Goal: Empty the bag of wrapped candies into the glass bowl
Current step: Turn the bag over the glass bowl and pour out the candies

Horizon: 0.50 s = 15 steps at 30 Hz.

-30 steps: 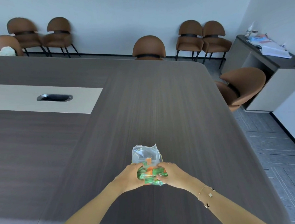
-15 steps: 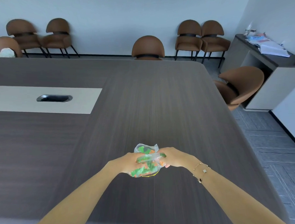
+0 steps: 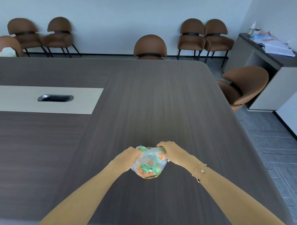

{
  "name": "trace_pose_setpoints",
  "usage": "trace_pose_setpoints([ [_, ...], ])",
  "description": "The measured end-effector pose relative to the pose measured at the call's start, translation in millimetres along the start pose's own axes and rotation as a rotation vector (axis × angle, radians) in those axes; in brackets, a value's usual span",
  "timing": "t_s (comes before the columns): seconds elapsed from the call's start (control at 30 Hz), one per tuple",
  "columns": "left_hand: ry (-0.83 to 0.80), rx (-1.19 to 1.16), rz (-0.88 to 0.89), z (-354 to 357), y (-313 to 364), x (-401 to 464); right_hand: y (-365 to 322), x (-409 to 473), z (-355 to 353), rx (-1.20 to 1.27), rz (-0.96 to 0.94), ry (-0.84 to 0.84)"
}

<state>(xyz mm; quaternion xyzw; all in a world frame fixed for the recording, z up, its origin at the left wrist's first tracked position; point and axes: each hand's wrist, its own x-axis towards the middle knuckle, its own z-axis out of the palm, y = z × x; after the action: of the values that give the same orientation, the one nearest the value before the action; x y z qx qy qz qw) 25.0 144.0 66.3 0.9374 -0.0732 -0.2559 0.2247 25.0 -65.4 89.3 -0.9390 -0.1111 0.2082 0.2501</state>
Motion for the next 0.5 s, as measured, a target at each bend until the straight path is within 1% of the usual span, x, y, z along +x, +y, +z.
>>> trace_pose_setpoints([
  [0.07,0.074,-0.053,0.027,-3,-1,0,-1,2,-3,-0.049,-0.022,0.056],
  [0.13,0.105,-0.003,0.069,-4,1,3,-2,5,-5,-0.086,-0.028,0.112],
  [0.23,0.120,0.229,0.061,-9,12,3,-2,8,-8,-0.124,-0.037,0.146],
  [0.27,0.137,0.270,0.057,-10,13,4,-3,9,-9,-0.136,-0.041,0.147],
  [0.37,0.141,0.224,0.042,-13,14,8,-2,13,-12,-0.115,-0.046,0.156],
  [0.4,0.132,0.245,0.071,-13,13,10,-1,14,-13,-0.100,-0.054,0.149],
  [0.47,0.114,0.183,0.134,-15,11,10,-1,13,-16,-0.073,-0.081,0.117],
  [0.5,0.107,0.103,0.145,-17,9,8,-1,13,-17,-0.058,-0.097,0.102],
])
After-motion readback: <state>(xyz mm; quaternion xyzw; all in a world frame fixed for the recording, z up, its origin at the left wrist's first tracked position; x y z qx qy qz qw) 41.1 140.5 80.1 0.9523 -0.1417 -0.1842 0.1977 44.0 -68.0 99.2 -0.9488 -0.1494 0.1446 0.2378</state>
